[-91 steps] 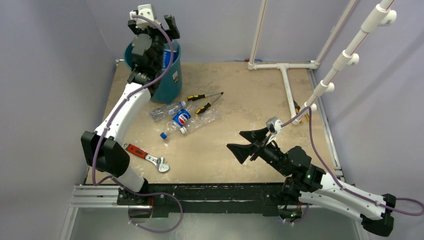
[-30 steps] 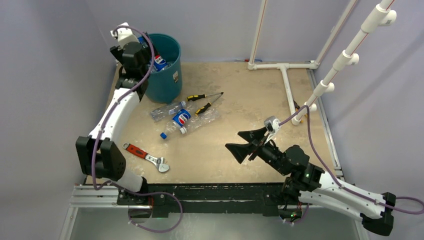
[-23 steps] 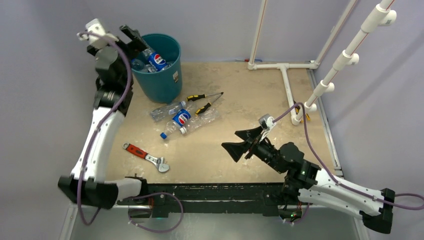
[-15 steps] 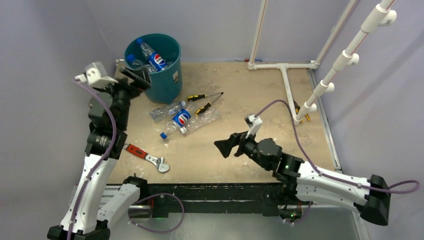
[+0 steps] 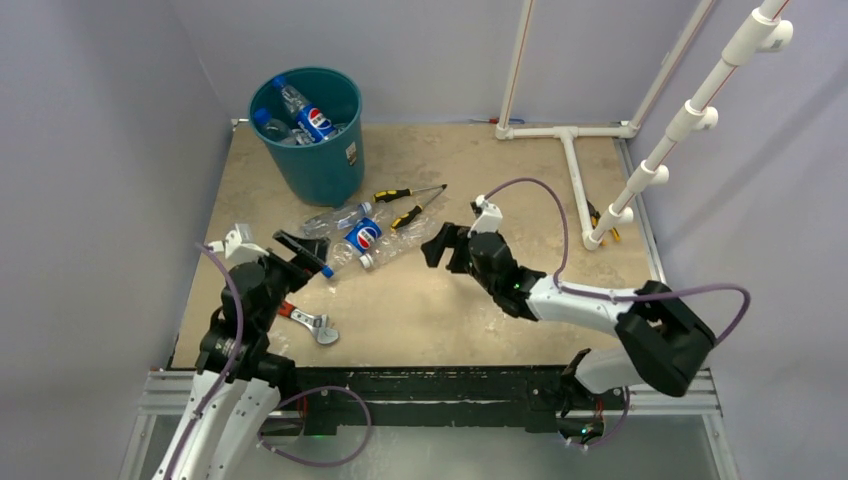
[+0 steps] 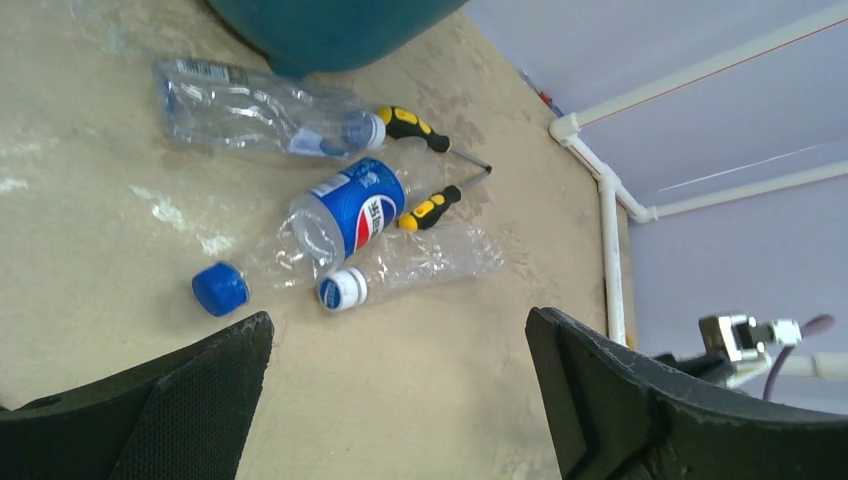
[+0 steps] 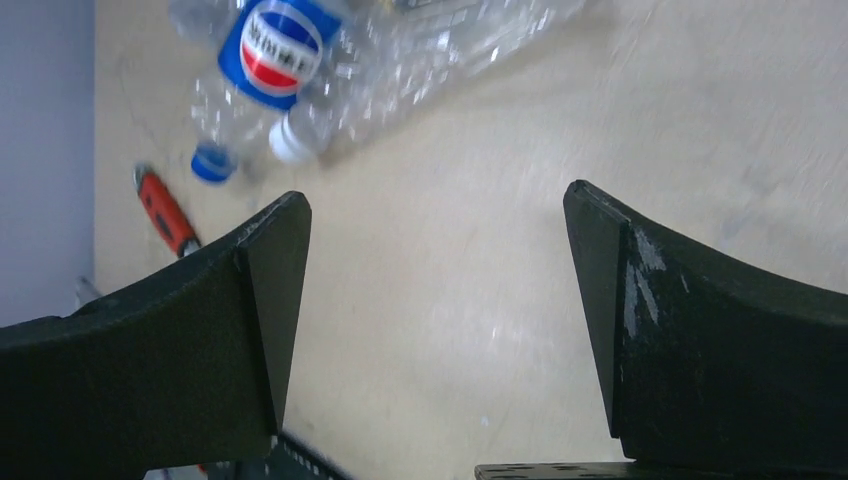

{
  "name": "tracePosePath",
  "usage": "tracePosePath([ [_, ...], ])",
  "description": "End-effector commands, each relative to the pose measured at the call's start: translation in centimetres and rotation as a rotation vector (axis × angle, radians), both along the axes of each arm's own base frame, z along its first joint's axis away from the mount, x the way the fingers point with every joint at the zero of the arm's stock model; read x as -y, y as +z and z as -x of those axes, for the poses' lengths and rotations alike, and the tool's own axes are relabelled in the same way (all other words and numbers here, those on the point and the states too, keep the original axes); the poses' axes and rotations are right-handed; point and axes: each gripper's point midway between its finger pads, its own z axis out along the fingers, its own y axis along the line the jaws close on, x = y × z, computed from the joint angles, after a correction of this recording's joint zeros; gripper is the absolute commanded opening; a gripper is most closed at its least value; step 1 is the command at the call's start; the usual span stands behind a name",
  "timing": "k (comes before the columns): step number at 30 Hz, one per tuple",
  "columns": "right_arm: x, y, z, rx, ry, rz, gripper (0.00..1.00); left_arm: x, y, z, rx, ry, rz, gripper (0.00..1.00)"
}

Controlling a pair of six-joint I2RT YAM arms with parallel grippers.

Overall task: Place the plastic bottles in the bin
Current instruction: Move the plastic bottle to the center of the board.

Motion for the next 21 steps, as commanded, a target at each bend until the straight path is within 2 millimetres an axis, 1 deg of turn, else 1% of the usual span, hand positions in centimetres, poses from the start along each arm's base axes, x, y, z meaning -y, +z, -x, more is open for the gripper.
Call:
tracePosePath([
  [1,-0.3,3.4,-6.0,0.09,-0.071,-0.086,0.93,1.7,-2.7,0.3,-0.033,-0.028,0.152,0.97],
  [5,-0.5,1.8,-10.4,0.089,-0.107,0.0,0.91,2.8,-4.3,0.1,-0.088,-0.082,0.158,0.95],
  [6,-0.6,1.8,-11.6,0.092,-0.112,0.001,0.9,3.1,-4.6,0.1,-0.099,-0.096,0.154,0.95],
  [7,-0.8,0.8,-12.4,0.078,-0.107,0.015,0.89,3.4,-4.9,0.1,-0.11,-0.114,0.152,0.94],
  [8,-0.9,0.9,-13.3,0.081,-0.109,0.015,0.88,3.6,-5.1,0.1,-0.115,-0.125,0.153,0.94],
  [9,-1.1,-0.1,-13.9,0.064,-0.103,0.03,0.87,3.7,-5.1,0.1,-0.112,-0.132,0.156,0.93],
  [10,-1.3,-0.7,-14.5,0.055,-0.098,0.039,0.85,3.8,-5.2,0.1,-0.11,-0.14,0.159,0.93],
  [13,-2.2,-1.7,-15.3,0.047,-0.07,0.055,0.79,4.1,-4.9,0.2,-0.092,-0.157,0.163,0.91],
  [16,-2.4,-3.1,-15.5,0.026,-0.066,0.064,0.72,4.1,-4.5,0.2,-0.075,-0.168,0.158,0.9],
  [18,-2.3,-4.3,-15.3,-0.001,-0.073,0.073,0.66,4.2,-4.6,0.2,-0.07,-0.174,0.158,0.89],
  [21,-1.8,-5.6,-14.8,-0.026,-0.083,0.083,0.58,4.6,-5.1,0.2,-0.082,-0.186,0.169,0.89],
])
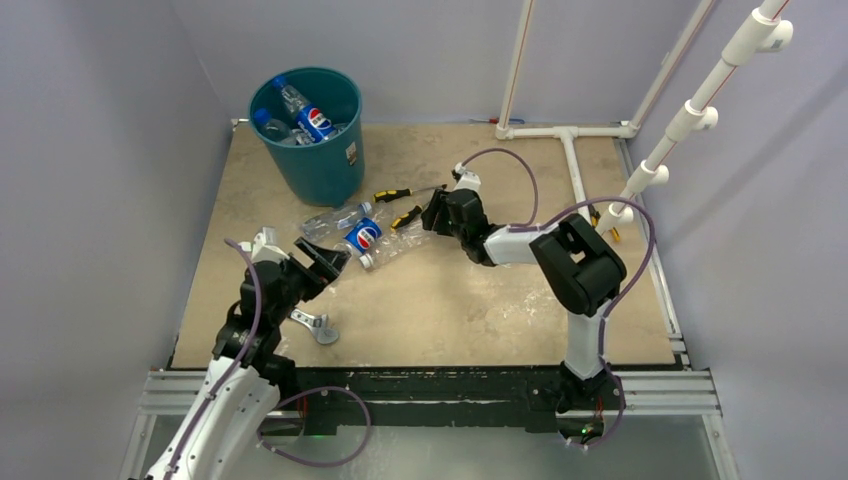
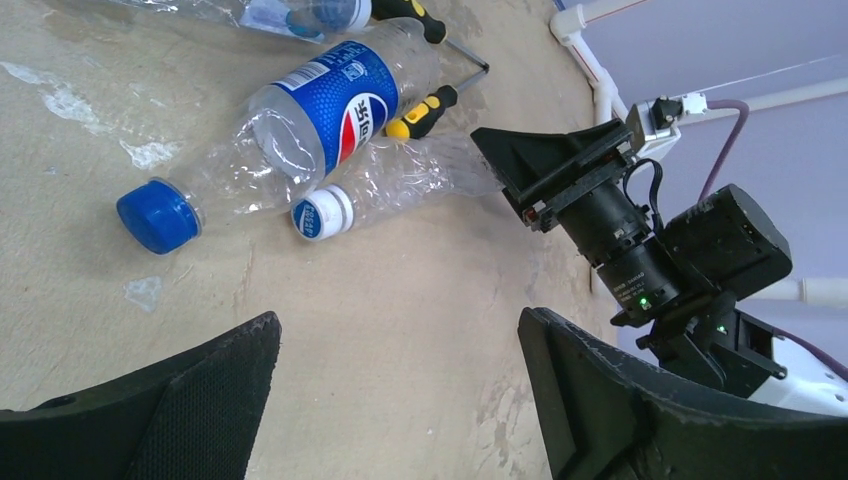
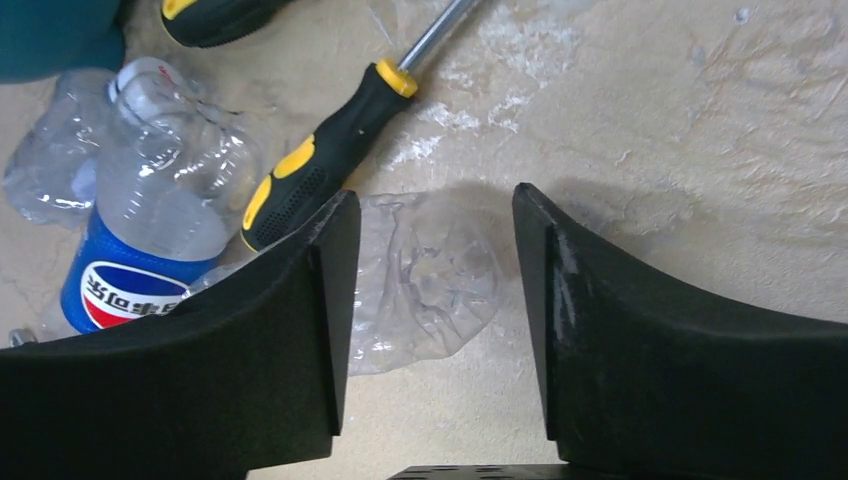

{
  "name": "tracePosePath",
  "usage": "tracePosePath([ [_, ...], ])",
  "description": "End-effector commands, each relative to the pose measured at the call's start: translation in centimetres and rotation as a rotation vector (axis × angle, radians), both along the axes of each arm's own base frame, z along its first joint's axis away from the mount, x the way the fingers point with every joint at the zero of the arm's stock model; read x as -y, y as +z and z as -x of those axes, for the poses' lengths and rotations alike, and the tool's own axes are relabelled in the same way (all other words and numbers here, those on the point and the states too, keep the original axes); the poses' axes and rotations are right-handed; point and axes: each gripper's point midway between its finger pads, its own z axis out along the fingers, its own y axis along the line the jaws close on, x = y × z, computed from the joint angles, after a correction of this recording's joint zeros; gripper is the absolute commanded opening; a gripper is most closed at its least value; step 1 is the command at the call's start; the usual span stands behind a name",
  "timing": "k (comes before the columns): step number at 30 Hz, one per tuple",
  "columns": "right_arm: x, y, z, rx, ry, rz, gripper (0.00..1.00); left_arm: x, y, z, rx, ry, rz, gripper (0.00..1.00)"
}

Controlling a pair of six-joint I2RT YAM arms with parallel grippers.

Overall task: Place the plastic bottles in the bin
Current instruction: Move the plastic bottle to the center of the board.

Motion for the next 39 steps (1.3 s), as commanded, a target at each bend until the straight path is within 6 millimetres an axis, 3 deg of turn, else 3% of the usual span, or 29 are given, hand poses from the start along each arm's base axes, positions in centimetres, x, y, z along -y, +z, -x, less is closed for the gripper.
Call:
tracePosePath([
  [1,-0.3,0.7,-0.1,0.02,0.005,-0.018,0.55,1.1,0.3,-0.2,0.026,-0.046,0.036,0.88],
  [5,1.0,0.6,0.9,0.025,-0.021,-0.015,0.48,1.1,-0.1,-0.2,0.019,-0.045,0.043,0.88],
  [13,0.6,-0.2,6.5,-0.005,0.034,-0.063,0.41,0.8,-1.0,-0.6,-0.001,-0.022,0.031,0.87],
  [17,-0.1,0.4,9.1,0.001,0.072,-0.06,0.42,1.1,-1.7,-0.5,-0.023,-0.031,0.044,0.86],
  [19,0.0,0.9,9.9,0.005,0.07,-0.053,0.49,1.1,-1.9,-0.4,-0.027,-0.03,0.046,0.86],
  [23,1.0,2.5,10.4,0.024,0.046,-0.051,0.63,1.3,-2.1,-0.3,-0.029,-0.04,0.05,0.85],
  [30,0.4,4.1,9.9,0.044,0.09,-0.011,0.67,3.0,-2.7,0.6,-0.043,-0.128,0.048,0.84],
  [34,0.2,3.4,10.2,0.025,0.126,0.019,0.71,4.4,-4.1,1.9,-0.088,-0.179,0.0,0.84],
  [39,-1.1,2.7,11.1,0.001,0.239,0.035,0.73,4.6,-6.2,2.9,-0.141,-0.186,-0.021,0.85],
])
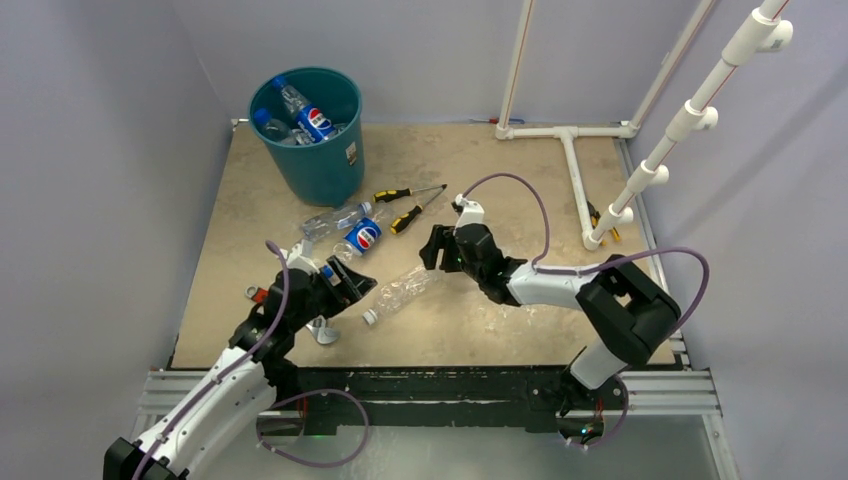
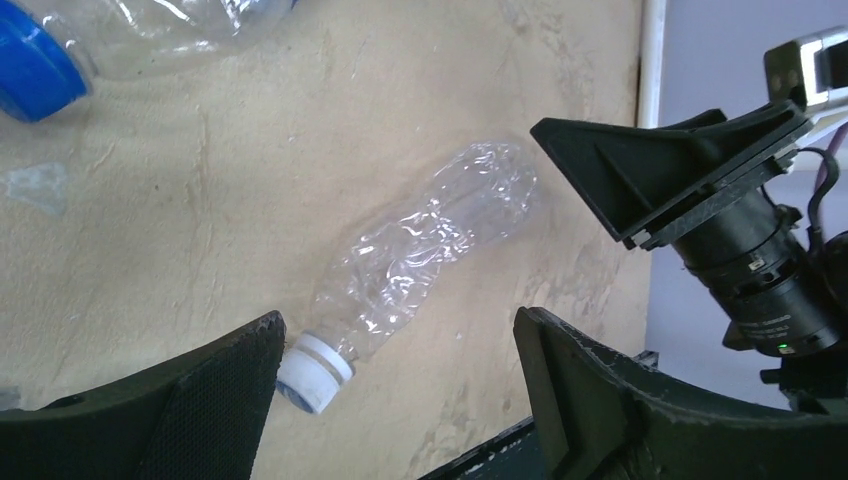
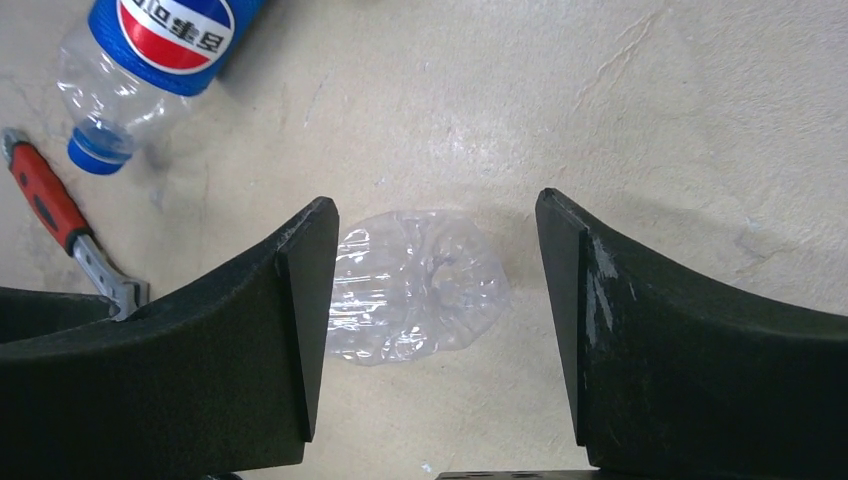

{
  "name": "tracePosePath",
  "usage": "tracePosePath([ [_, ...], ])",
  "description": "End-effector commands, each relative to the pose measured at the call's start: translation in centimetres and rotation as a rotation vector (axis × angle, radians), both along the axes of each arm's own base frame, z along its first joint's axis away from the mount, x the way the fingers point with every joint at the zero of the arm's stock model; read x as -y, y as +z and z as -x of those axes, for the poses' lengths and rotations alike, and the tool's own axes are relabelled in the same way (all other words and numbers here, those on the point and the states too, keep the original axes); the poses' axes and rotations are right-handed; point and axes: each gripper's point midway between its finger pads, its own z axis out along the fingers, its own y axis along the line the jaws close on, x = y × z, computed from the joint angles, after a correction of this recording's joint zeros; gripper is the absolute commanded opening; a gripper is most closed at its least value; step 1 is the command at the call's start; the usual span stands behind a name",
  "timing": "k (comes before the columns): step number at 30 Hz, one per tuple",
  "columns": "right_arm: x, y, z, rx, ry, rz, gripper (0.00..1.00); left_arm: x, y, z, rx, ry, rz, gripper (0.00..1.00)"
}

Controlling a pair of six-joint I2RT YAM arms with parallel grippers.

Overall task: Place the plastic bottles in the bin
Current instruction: Move the plastic bottle to the center of the board, then pick up the plastic bottle at the center of the board.

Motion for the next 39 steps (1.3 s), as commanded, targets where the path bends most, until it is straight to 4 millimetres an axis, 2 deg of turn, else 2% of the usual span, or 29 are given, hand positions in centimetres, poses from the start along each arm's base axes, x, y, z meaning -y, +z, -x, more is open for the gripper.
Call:
tracePosePath([
  [1,-1.9,0.2,-0.1,0.002,0.112,0.031,0.73,-0.5,-1.4,0.2,-0.025,0.029,-0.02,0.85],
  [4,-2.8,-1.0,0.0,-0.032,0.167,0.07,0.72,-0.7,-0.8,0.2,-0.008,0.037,-0.025,0.85],
  [9,-2.1,-2.6,0.1,-0.067,0.157,0.121,0.71,-0.8,0.2,0.0,0.02,0.039,-0.028,0.85],
  [16,-1.8,-3.4,0.8,-0.086,0.17,0.132,0.64,-0.9,0.0,-0.1,0.012,0.037,-0.044,0.85],
  [20,-1.8,-3.1,0.8,-0.084,0.17,0.134,0.62,-0.9,0.1,-0.1,0.016,0.04,-0.045,0.85],
  [26,-2.1,-2.2,0.8,-0.078,0.178,0.121,0.69,-1.0,0.5,-0.2,0.022,0.042,-0.044,0.85],
  [33,-1.9,-2.6,1.4,-0.086,0.186,0.126,0.68,-1.0,1.0,-0.2,0.026,0.044,-0.042,0.85],
  [39,-1.5,-0.4,1.8,-0.044,0.176,0.09,0.72,-1.0,1.5,-0.2,0.041,0.045,-0.033,0.85],
])
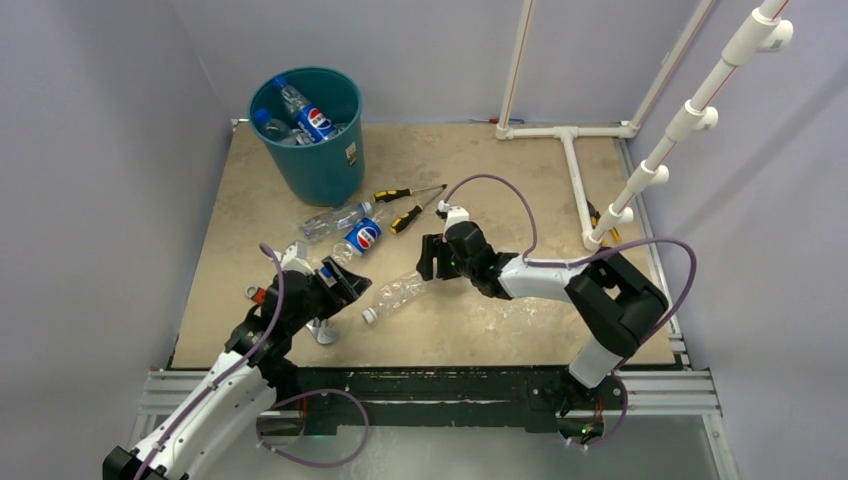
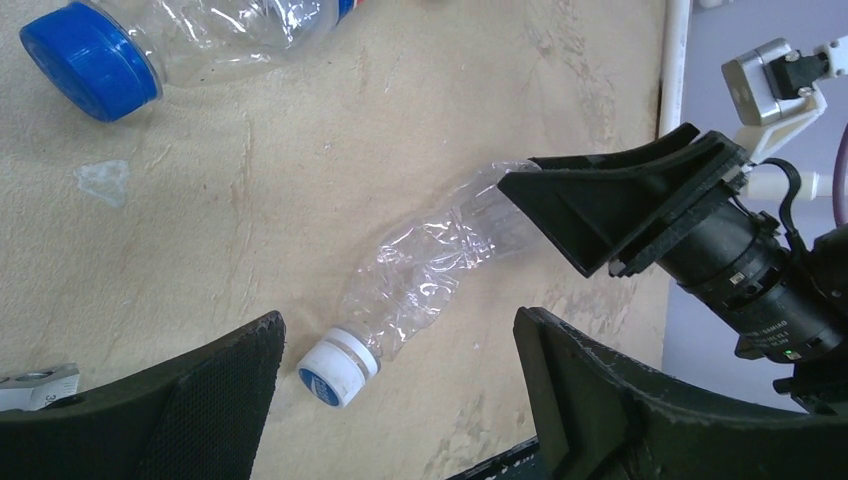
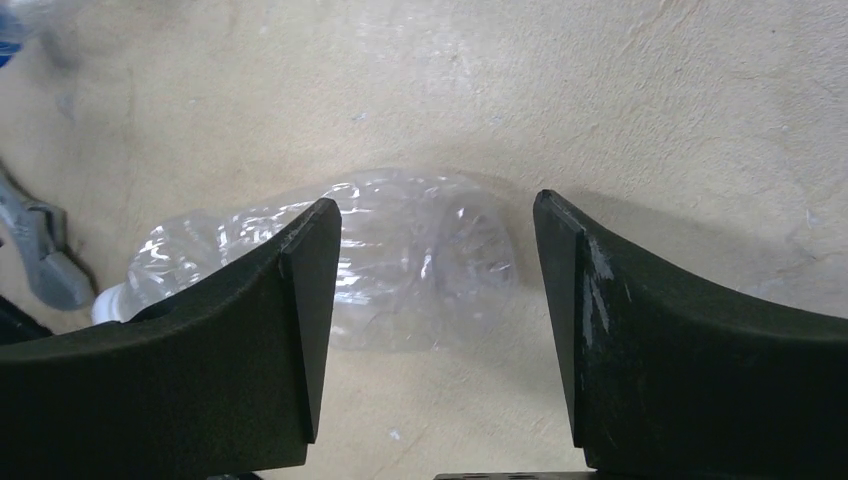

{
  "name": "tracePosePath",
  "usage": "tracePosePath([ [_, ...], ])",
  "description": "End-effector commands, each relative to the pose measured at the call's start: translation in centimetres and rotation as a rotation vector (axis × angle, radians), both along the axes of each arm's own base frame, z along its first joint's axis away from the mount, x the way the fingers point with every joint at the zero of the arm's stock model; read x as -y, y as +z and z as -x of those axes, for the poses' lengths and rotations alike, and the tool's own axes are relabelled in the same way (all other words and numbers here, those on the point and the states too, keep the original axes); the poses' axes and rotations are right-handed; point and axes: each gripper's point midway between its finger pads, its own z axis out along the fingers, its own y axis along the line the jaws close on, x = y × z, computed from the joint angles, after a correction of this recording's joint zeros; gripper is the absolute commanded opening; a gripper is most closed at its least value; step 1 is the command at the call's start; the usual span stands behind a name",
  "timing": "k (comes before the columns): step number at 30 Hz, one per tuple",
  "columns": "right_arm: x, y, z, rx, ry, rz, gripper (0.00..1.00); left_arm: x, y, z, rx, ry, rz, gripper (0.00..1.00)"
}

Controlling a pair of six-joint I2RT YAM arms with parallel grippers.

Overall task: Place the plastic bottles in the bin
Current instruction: Pick up the plastic bottle at the center of the board.

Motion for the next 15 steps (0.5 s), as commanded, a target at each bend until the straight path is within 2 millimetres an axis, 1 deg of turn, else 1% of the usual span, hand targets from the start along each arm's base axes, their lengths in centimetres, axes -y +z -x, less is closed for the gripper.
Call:
tracePosePath([
  [1,-0.1,3.7,0.0,0.074,0.001,-0.059,0.73,0.2,2.3,-0.7,0.058,0.001,0.015,0.85],
  [3,-0.1,4.5,0.1,0.093,0.005,-0.076,0.73,0.3,2.2,-0.8,0.053,0.002,0.013,0.85],
  [6,-0.5,4.9,0.3,0.096,0.029,-0.092,0.72,0.3,1.9,-0.9,0.046,0.001,0.011,0.85],
  [9,-0.6,4.1,0.3,0.085,0.031,-0.078,0.69,0.4,1.8,-0.9,0.044,0.005,0.021,0.85],
  [12,-0.3,3.2,-0.1,0.075,0.004,-0.053,0.67,0.4,1.7,-0.8,0.043,0.006,0.027,0.85],
  [15,0.0,2.6,-0.6,0.075,-0.029,-0.037,0.65,0.4,1.7,-0.8,0.042,0.007,0.025,0.85],
])
